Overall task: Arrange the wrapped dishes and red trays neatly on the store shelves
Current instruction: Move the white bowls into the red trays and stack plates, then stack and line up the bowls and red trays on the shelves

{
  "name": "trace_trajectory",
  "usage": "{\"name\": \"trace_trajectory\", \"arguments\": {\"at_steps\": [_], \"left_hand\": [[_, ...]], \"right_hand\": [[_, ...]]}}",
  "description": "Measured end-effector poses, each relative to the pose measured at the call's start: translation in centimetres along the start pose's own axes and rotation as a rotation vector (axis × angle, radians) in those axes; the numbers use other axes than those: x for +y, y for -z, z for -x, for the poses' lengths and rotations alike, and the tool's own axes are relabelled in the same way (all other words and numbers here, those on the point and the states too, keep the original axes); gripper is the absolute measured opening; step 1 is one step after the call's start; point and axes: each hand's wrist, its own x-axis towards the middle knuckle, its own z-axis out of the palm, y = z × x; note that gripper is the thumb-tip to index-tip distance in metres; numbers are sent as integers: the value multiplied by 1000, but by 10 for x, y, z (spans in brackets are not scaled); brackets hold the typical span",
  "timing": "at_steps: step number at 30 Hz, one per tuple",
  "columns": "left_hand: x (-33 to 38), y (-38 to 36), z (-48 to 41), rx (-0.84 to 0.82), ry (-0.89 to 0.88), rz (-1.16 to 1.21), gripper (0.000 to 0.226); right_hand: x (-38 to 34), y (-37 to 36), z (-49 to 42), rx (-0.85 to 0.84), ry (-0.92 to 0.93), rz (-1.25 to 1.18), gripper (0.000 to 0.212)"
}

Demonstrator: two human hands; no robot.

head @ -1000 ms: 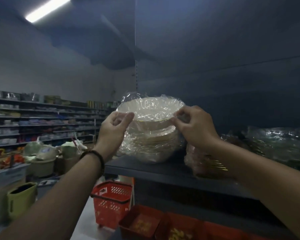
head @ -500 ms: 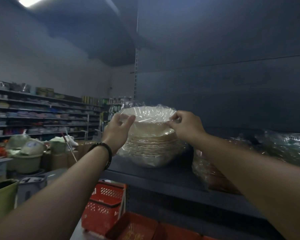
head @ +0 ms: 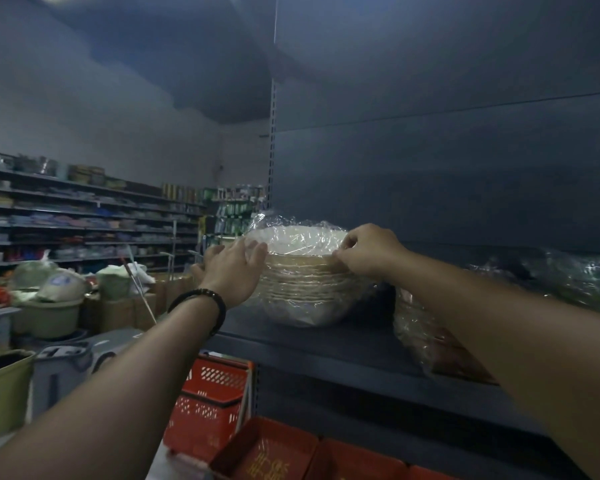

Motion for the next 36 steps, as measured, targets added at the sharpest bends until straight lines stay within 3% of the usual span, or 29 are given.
{"name": "trace_trajectory", "arguments": {"at_steps": [4,9,14,17,19,21,27,31,36], "left_hand": [[-16,-4,-12,-35,-75,-119,76],[-27,-12,-23,-93,-38,-127,68],[-6,3,-5,-151,-33,-106,60],[10,18,21,-30,-41,-76,65],[26,29,52,88,-61,-37,71],[39,37,88,137,-82,32,60],[77,28,211,-72,-181,279,6],[101,-7,290,-245,-247,308,8],[115,-77,365,-460,-302,285,17]], "right_hand": [[1,-6,0,-32,-22,20,17],[4,-6,3,-62,-47,29,18],[-4,12,11,-195,6,106,48],[-8,31,23,-137,80,135,56],[-9,47,43,-62,131,89,45],[-7,64,75,-17,180,8,31],[24,88,202,145,314,-74,5],[69,89,289,82,256,-115,6],[161,70,375,-7,-1,-89,7]]}}
